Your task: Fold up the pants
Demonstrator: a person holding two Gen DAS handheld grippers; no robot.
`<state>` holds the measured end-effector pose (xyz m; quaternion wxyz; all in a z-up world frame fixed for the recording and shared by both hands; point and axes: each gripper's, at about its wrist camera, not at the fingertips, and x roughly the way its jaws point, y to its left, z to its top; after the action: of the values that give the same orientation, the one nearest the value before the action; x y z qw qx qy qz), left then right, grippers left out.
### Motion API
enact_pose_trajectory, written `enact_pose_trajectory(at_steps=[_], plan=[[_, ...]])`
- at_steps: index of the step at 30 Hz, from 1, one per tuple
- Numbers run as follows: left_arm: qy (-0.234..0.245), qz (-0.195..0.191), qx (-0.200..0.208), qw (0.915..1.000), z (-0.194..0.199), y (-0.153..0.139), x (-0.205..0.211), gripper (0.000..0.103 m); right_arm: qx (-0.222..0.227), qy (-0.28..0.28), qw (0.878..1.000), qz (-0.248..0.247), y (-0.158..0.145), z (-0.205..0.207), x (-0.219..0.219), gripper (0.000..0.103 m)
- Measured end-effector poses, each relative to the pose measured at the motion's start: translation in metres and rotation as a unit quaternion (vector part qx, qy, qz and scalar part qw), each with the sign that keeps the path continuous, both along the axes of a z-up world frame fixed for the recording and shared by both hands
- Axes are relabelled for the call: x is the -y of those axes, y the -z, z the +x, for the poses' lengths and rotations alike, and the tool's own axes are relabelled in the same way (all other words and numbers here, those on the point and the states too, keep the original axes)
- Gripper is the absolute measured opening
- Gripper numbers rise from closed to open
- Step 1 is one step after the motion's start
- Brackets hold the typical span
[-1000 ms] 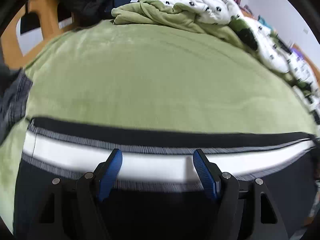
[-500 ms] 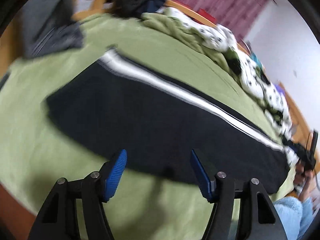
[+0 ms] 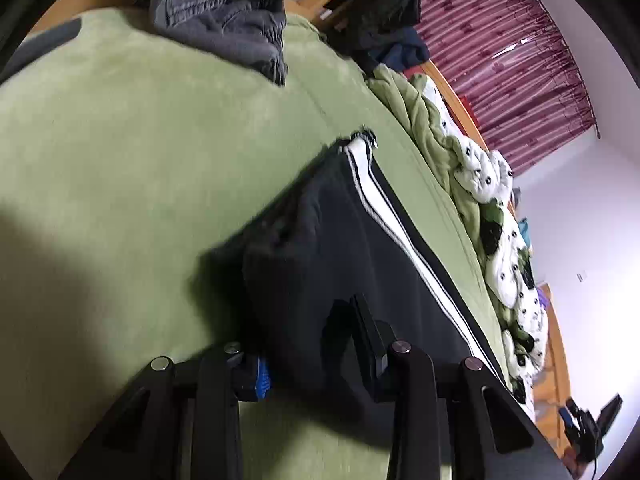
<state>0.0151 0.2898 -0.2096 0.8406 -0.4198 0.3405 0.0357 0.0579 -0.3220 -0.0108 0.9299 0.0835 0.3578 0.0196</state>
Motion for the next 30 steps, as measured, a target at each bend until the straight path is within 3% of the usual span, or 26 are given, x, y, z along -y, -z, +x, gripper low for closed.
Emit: enact_pose_trajectory(at_steps=[4,7,10,13,16,20,21,25,30], plan=[[-0.024,0.026,-0.019,0.9992,0.011,-0.008,-0.007,0.022,-0.011,-0.011,1.0,0.006,0.034,-0.001,-0.011,0.048],[-0.01,0.059,-0.042,0.9973,0.02,-0.024,-0.008,0.013,-0.019,-0.019,0.999,0.026,0.062,0.0,-0.01,0.048],[0.014,0.13,-0.056,0.9899,0.03,-0.061,0.005,0.013,-0.018,-0.031,0.999,0.038,0.086,0.002,-0.003,0.048],[0.031,0.236,-0.058,0.9695,0.042,-0.107,0.041,0.012,-0.021,-0.029,0.998,0.05,0.103,0.006,0.008,0.048],[0.047,0.34,-0.05,0.9379,0.057,-0.156,0.101,0.012,-0.026,-0.015,0.998,0.053,0.104,0.013,0.018,0.048],[0.087,0.419,-0.01,0.9038,0.067,-0.196,0.195,0.012,-0.001,0.002,1.0,0.029,0.101,0.01,0.036,0.048],[0.101,0.427,0.0,0.8984,0.068,-0.2,0.219,0.012,0.0,0.009,1.0,0.024,0.101,0.009,0.041,0.048],[0.178,0.437,0.026,0.8813,0.073,-0.191,0.33,0.011,0.017,0.044,0.999,0.026,0.096,-0.01,0.076,0.048],[0.269,0.4,0.012,0.8759,0.064,-0.116,0.442,0.011,0.031,0.105,0.992,0.066,0.095,-0.04,0.13,0.048]])
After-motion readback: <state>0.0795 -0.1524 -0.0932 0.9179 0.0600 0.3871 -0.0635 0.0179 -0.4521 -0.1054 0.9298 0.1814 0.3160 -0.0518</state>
